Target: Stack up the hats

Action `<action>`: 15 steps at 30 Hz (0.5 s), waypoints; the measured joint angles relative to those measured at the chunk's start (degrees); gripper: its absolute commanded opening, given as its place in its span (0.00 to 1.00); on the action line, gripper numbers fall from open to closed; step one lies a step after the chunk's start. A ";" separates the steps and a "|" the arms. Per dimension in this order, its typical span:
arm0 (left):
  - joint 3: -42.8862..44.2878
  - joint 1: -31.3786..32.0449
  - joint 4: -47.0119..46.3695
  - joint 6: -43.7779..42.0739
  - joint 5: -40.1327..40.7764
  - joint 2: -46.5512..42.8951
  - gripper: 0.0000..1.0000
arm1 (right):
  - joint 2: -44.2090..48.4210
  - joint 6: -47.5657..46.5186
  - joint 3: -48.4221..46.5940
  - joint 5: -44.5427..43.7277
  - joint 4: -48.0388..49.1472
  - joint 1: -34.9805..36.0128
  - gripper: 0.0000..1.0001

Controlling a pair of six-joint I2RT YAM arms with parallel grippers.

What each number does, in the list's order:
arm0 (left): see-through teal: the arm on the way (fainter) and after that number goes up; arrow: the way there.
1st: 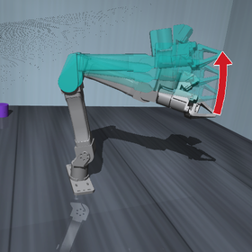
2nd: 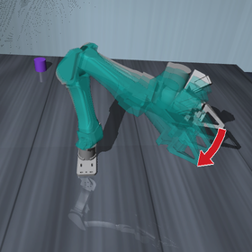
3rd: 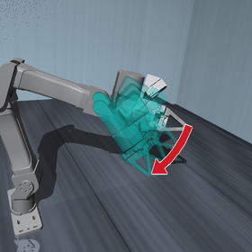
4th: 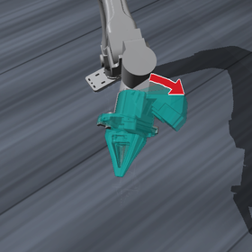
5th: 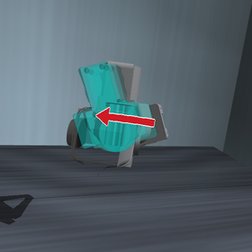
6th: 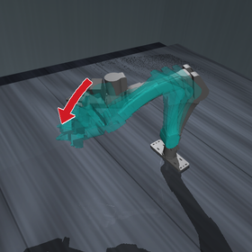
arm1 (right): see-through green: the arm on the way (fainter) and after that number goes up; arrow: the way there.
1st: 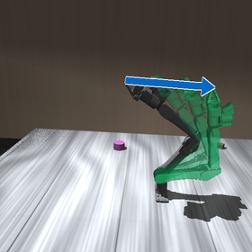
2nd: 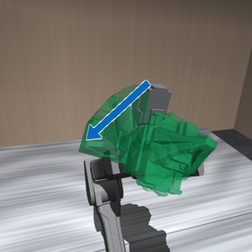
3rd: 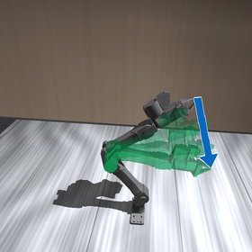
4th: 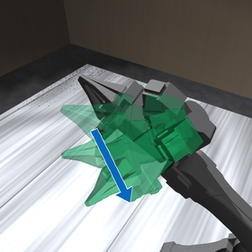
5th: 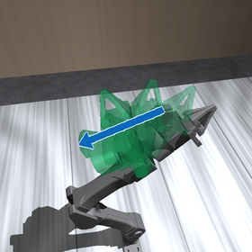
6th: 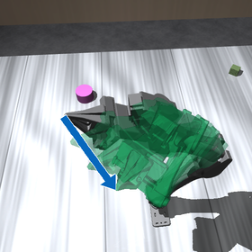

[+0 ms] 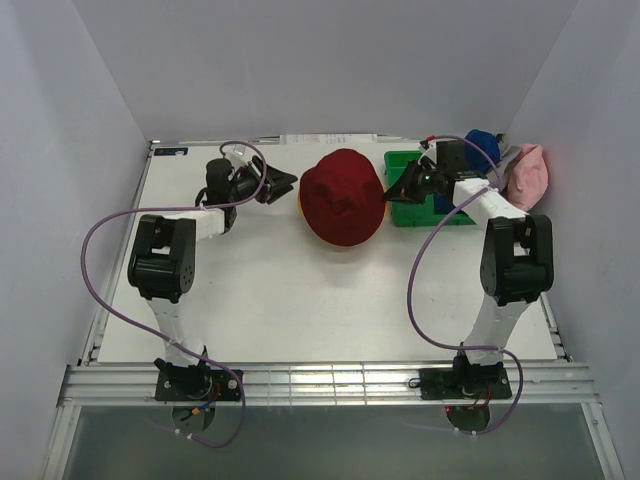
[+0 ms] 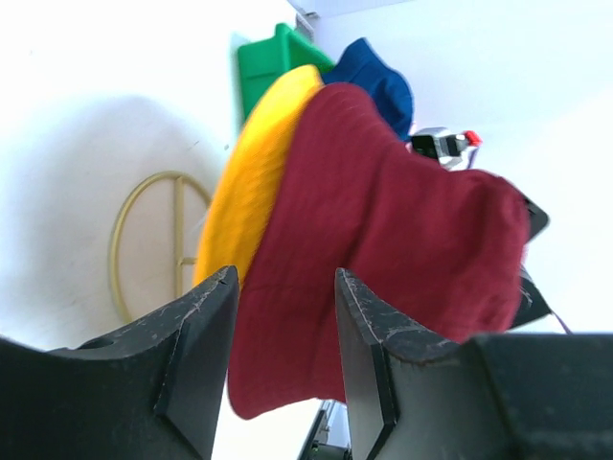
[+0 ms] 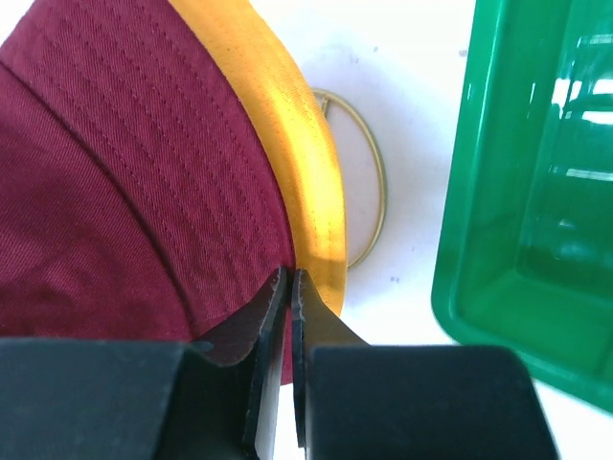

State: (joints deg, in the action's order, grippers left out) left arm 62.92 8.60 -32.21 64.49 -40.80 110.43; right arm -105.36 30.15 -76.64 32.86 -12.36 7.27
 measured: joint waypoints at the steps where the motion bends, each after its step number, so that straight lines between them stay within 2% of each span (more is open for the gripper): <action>1: 0.85 -0.02 -0.02 0.11 -0.11 0.20 0.55 | -0.85 -0.42 -1.25 0.04 -0.72 0.04 0.08; 7: 4.52 -0.07 -1.46 1.40 -0.42 2.82 0.55 | -3.72 -1.73 -5.38 0.31 -3.58 0.22 0.08; 15: 4.87 -0.09 -3.13 2.99 -0.81 6.12 0.54 | -5.05 -2.23 -5.90 0.63 -4.72 0.57 0.08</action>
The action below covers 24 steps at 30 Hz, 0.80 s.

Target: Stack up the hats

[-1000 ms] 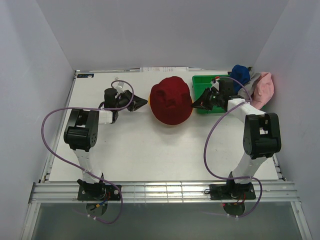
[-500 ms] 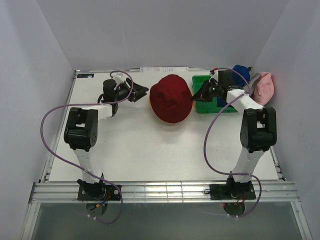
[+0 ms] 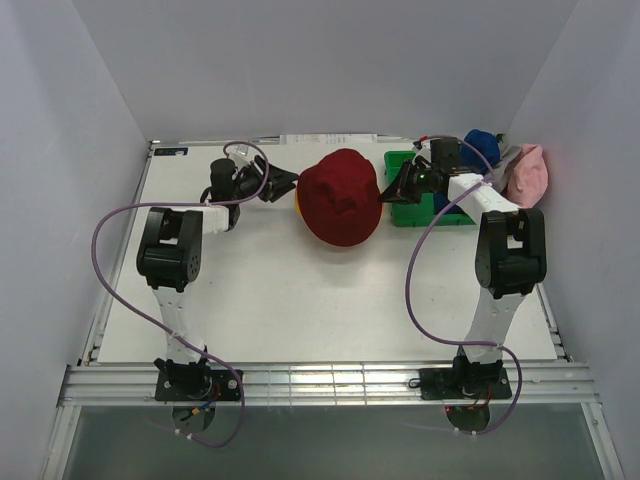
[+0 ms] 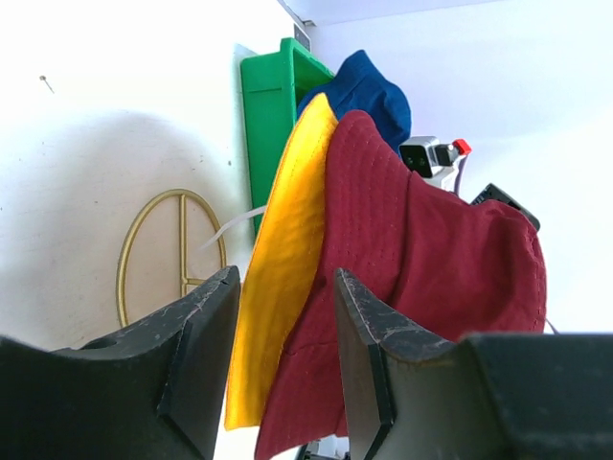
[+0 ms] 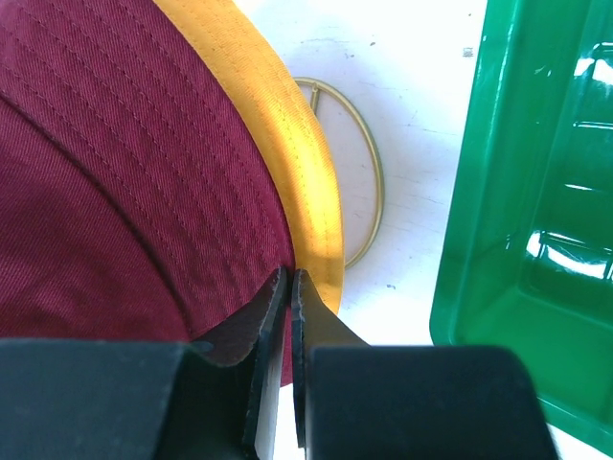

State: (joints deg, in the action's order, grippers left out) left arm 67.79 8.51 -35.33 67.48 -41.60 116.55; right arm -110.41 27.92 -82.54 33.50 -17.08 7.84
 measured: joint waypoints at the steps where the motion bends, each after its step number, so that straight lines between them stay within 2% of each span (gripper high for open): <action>1: 0.00 0.00 -0.59 0.42 -0.04 0.37 0.54 | -0.09 -0.07 -0.09 0.02 -0.09 0.07 0.08; 12: 0.00 0.00 -6.25 2.86 -0.44 0.87 0.53 | -0.59 -0.98 -1.14 -0.13 -1.38 0.17 0.08; 24: 0.17 0.00 -7.63 2.34 -0.66 0.87 0.53 | -0.66 -1.51 -1.86 -0.37 -2.58 0.22 0.08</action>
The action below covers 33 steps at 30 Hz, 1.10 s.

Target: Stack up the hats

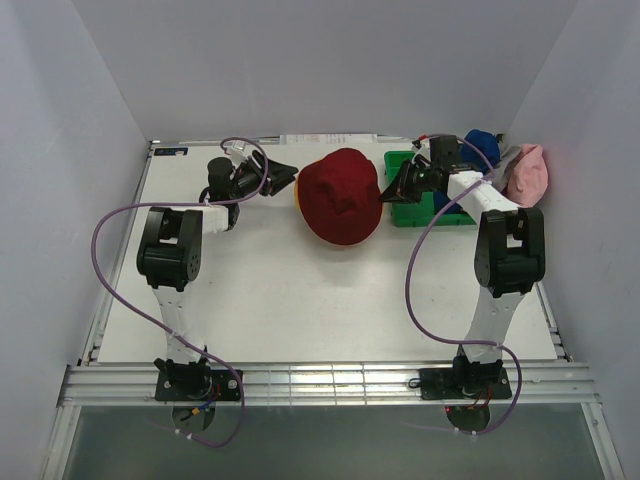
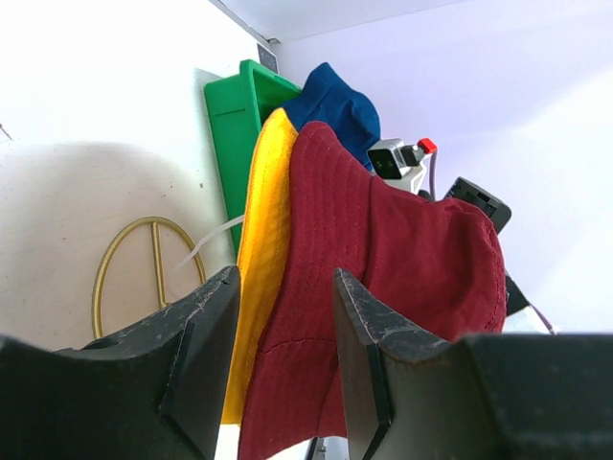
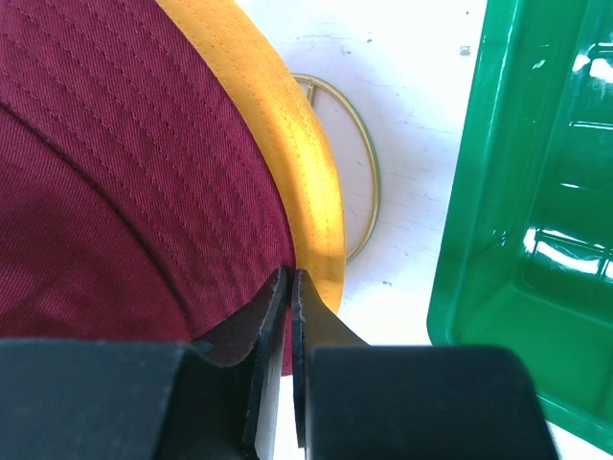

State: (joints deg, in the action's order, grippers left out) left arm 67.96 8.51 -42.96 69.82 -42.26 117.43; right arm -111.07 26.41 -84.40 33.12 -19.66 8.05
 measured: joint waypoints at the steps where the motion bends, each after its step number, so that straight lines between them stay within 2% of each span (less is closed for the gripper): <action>1: 0.00 0.00 -0.26 -0.15 0.02 0.00 0.54 | -0.02 -0.04 -0.11 -0.02 -0.11 0.02 0.08; 21: 0.61 0.42 -1.36 -1.64 -1.36 -0.17 0.54 | -0.55 -0.15 -1.03 -0.17 -0.52 0.35 0.08; 33: 1.01 1.09 -2.14 -1.49 -2.08 0.24 0.51 | -1.29 -0.35 -1.79 -0.15 -0.94 0.61 0.08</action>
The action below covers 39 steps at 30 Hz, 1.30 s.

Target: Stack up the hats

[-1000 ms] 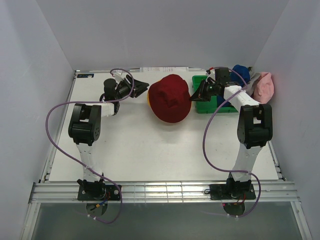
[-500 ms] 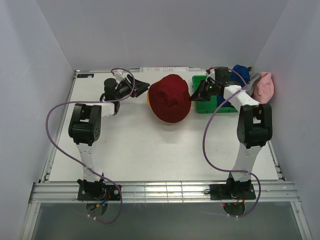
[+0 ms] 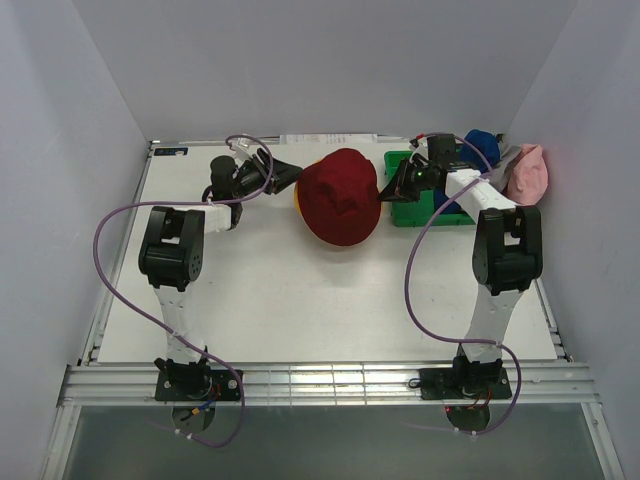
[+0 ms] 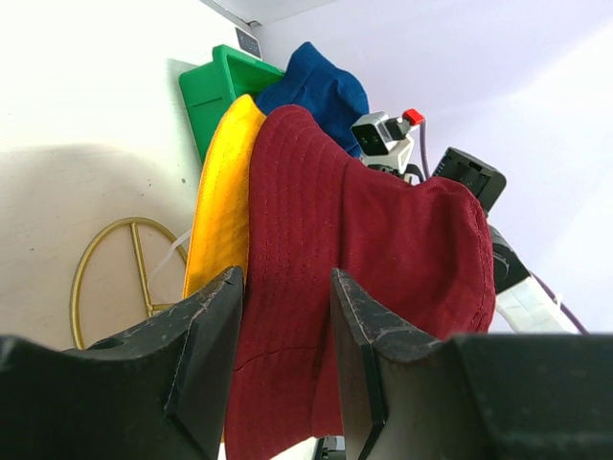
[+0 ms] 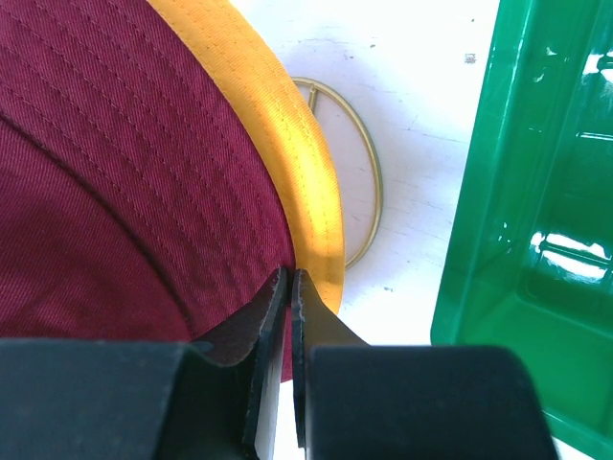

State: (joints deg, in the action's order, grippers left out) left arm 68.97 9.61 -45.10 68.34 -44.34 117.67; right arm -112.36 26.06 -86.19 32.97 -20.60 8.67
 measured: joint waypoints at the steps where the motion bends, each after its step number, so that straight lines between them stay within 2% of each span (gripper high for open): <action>1: 0.00 0.00 0.02 -0.02 0.00 0.00 0.51 | -0.09 -0.02 -0.04 0.00 -0.04 0.00 0.08; 12: 0.00 0.00 -0.04 -0.66 -0.61 0.24 0.47 | -0.42 -0.35 -0.28 0.02 -0.28 0.00 0.08; 17: -0.02 0.00 -0.50 -0.37 -1.31 1.36 0.41 | -0.44 -0.46 -0.28 0.02 -0.28 0.09 0.08; 24: -0.31 0.00 -1.25 0.52 -1.55 2.67 0.21 | -0.46 -0.63 -0.39 0.00 -0.33 0.11 0.08; 25: -0.37 0.00 -1.42 0.72 -1.57 2.67 0.14 | -0.48 -0.63 -0.39 0.00 -0.33 0.11 0.08; 27: -0.57 0.00 -2.01 1.20 -1.57 2.67 0.09 | -0.52 -0.66 -0.39 0.00 -0.35 0.26 0.08; 28: -0.66 0.00 -2.19 1.33 -1.57 2.67 0.02 | -0.52 -0.66 -0.39 0.00 -0.35 0.28 0.08; 29: -0.70 0.00 -2.34 1.60 -1.57 2.67 0.00 | -0.52 -0.68 -0.39 -0.02 -0.35 0.33 0.08; 39: -1.88 0.00 -3.78 2.64 -1.05 2.67 0.00 | -0.52 -0.81 -0.46 -0.28 -0.48 0.42 0.08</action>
State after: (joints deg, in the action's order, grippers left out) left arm 67.09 9.61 -48.88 70.98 -45.39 120.33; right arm -112.88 25.26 -86.65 32.69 -21.08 9.08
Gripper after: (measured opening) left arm 0.014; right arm 0.086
